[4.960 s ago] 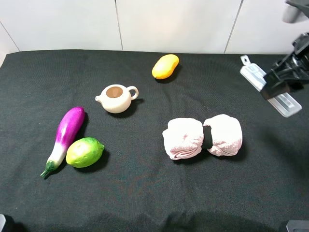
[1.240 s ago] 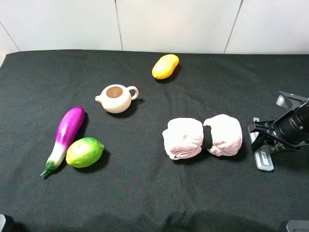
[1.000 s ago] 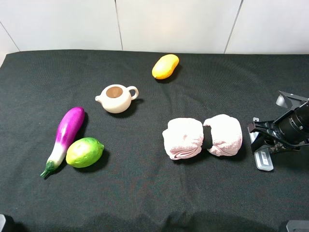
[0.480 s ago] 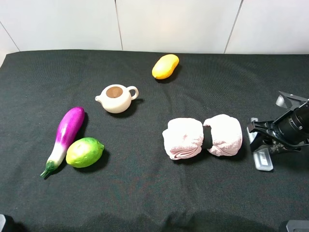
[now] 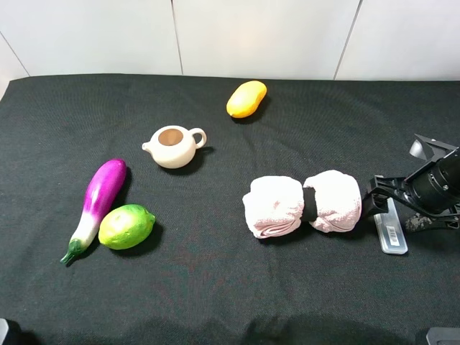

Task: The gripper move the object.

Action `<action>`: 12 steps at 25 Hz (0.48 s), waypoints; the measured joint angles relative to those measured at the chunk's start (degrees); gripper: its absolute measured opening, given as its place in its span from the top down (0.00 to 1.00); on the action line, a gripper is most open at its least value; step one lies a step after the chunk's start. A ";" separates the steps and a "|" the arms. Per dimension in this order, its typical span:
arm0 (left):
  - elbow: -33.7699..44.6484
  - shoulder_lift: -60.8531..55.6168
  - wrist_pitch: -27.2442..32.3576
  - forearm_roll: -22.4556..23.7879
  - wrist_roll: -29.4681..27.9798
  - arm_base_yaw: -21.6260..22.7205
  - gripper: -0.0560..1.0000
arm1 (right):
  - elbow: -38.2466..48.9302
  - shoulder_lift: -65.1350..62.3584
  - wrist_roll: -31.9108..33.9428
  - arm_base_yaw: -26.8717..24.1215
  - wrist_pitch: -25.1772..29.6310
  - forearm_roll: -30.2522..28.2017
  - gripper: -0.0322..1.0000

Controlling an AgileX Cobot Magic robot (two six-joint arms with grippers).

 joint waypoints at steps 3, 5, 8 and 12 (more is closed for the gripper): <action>0.00 0.00 0.00 0.00 0.00 0.00 0.20 | -0.04 0.00 0.29 0.06 0.00 -0.07 0.31; 0.00 0.00 0.00 0.00 0.00 0.00 0.20 | -0.06 0.00 0.41 0.06 0.00 -0.20 0.31; 0.00 0.00 0.00 0.00 0.00 0.00 0.20 | -0.06 -0.12 0.47 0.06 0.00 -0.25 0.31; 0.00 0.00 0.00 0.00 0.00 0.00 0.20 | -0.10 -0.18 1.32 0.06 -0.05 -0.49 0.31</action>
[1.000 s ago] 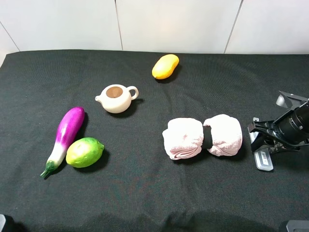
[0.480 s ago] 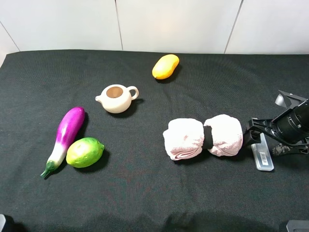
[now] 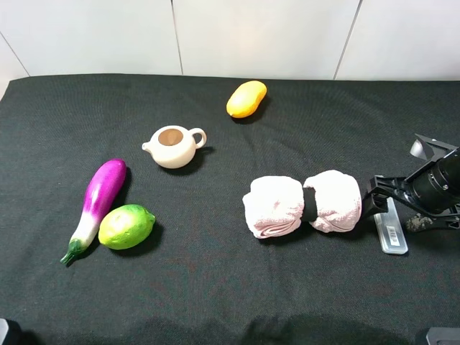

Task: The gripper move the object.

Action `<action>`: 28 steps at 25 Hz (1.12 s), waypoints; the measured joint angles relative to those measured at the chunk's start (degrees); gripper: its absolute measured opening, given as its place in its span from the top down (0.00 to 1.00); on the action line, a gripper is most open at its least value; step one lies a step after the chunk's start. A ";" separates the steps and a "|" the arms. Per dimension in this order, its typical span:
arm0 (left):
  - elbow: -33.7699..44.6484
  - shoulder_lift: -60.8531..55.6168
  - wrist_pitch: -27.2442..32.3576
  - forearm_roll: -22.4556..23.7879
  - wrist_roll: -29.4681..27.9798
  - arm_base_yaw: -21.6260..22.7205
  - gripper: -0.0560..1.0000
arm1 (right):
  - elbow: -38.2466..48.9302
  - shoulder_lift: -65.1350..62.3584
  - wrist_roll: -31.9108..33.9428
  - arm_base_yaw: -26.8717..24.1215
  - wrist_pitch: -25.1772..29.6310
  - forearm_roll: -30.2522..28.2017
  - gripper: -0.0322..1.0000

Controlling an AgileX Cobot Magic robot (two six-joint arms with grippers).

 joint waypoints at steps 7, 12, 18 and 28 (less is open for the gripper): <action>0.00 0.00 0.00 0.00 0.00 0.00 0.20 | 0.05 -1.58 0.40 -0.17 -0.36 -2.69 0.30; 0.00 0.00 0.00 0.00 0.00 0.00 0.20 | -2.84 -7.17 1.83 -0.26 3.15 -5.98 0.30; 0.00 0.00 0.00 0.00 0.00 0.00 0.20 | -8.78 -16.36 8.19 -0.26 13.78 -14.22 0.30; 0.00 0.00 0.00 0.00 0.00 0.00 0.20 | -10.36 -41.41 14.98 -0.26 27.75 -26.66 0.30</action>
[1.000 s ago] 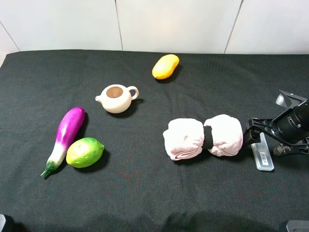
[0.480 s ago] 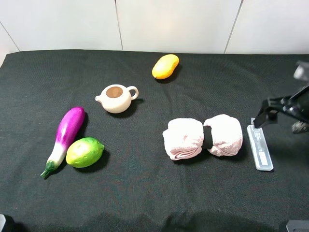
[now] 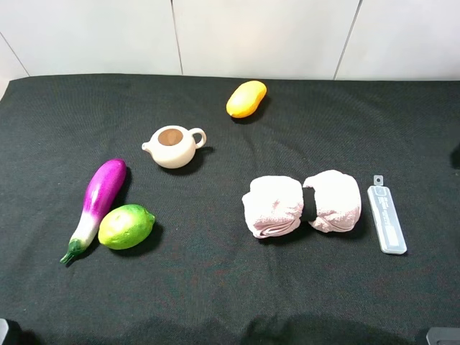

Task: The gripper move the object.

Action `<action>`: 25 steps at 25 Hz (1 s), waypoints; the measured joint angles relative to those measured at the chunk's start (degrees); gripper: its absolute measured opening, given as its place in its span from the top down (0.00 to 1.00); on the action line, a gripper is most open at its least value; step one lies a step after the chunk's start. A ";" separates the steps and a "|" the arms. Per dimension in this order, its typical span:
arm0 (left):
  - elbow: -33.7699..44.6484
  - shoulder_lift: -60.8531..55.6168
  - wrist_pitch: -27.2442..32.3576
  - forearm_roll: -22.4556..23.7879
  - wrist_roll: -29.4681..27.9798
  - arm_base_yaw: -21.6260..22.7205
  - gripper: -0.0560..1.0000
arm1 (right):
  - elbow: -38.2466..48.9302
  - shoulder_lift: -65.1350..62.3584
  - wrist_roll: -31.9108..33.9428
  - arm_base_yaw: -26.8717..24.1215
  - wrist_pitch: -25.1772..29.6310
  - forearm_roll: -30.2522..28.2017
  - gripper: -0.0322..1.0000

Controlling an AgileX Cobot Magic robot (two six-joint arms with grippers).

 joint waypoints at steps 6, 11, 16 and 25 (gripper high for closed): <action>0.00 0.00 0.00 0.00 0.00 0.00 0.20 | 0.00 -13.75 0.17 0.00 7.04 -3.64 0.30; 0.00 0.00 0.00 0.00 0.00 0.00 0.20 | 3.24 -23.82 0.17 0.00 7.24 -4.30 0.30; 0.00 0.00 0.00 0.00 0.00 0.00 0.20 | 9.87 -32.96 0.23 0.00 4.36 -2.95 0.30; 0.00 0.00 0.00 0.00 0.00 0.00 0.20 | 11.99 -49.35 -3.36 0.00 1.42 0.89 0.30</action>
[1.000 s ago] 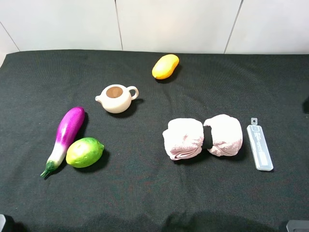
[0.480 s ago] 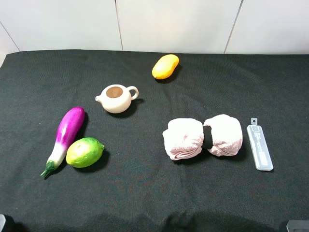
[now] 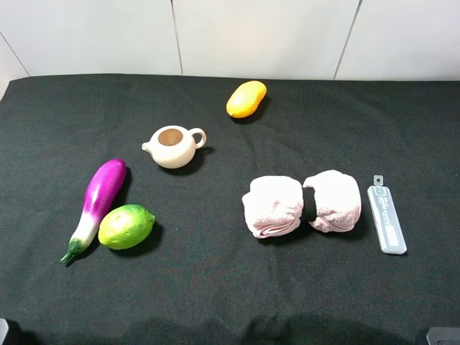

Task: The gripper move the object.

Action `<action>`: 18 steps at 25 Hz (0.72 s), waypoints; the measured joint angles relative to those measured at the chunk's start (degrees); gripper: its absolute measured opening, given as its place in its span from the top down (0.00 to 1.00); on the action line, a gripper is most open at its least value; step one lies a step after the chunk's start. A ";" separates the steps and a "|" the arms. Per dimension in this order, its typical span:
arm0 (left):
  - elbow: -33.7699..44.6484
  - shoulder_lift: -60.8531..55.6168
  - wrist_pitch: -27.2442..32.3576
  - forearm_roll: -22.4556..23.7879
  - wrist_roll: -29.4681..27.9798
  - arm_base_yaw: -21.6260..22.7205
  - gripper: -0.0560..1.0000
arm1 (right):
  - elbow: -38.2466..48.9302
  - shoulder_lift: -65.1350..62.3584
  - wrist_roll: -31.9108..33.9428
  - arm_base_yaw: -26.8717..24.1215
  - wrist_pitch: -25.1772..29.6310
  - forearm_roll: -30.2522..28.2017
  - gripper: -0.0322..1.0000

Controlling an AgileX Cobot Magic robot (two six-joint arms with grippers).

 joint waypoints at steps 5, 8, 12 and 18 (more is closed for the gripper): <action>0.00 0.00 0.00 0.00 0.00 0.00 0.20 | 0.05 -6.17 -1.44 0.00 -0.04 1.12 0.30; 0.00 0.00 0.00 0.00 0.00 0.00 0.20 | 0.05 -6.37 -2.53 1.18 -0.04 2.05 0.30; 0.00 0.00 0.00 0.00 0.00 0.00 0.20 | 0.05 -6.37 -0.55 2.99 -0.09 0.36 0.30; 0.00 0.00 0.00 0.00 0.00 0.00 0.20 | 0.05 -6.37 6.62 3.14 -0.17 -4.02 0.30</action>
